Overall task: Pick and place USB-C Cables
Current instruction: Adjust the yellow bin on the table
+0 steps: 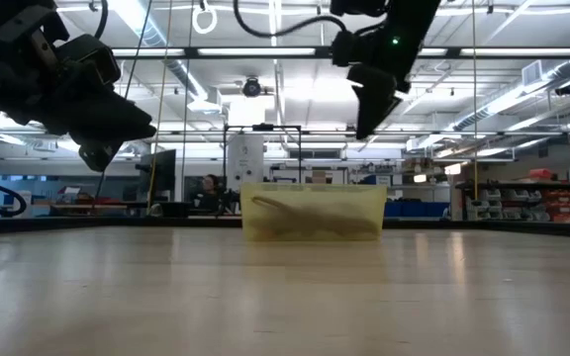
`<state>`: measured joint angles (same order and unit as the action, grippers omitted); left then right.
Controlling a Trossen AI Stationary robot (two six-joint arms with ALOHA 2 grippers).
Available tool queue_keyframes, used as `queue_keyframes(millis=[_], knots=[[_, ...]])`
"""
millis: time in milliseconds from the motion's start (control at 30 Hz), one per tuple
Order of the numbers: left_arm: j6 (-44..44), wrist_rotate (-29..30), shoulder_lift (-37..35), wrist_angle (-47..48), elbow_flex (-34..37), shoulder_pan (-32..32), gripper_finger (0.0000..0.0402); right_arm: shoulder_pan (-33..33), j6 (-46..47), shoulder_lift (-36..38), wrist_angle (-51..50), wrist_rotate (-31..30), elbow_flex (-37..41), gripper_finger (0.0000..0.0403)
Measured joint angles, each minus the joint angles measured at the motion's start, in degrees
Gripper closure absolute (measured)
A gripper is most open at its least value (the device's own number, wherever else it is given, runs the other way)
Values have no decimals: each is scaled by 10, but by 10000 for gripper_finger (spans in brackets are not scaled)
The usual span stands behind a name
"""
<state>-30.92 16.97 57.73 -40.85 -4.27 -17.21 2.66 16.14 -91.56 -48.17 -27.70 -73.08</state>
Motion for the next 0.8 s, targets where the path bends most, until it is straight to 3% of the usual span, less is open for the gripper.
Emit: queue_keyframes(millis=[167, 433, 667, 800], knots=[[0, 5, 0, -19, 0, 0, 317, 3, 57, 4, -77, 0, 2, 246], [1, 47, 0, -50, 0, 0, 317, 3, 111, 4, -33, 83, 13, 246], [-3, 49, 0, -52, 0, -2, 317, 3, 101, -3, -44, 38, 14, 246], [-7, 49, 0, -48, 0, -7, 317, 8, 47, -13, -43, 23, 14, 261]])
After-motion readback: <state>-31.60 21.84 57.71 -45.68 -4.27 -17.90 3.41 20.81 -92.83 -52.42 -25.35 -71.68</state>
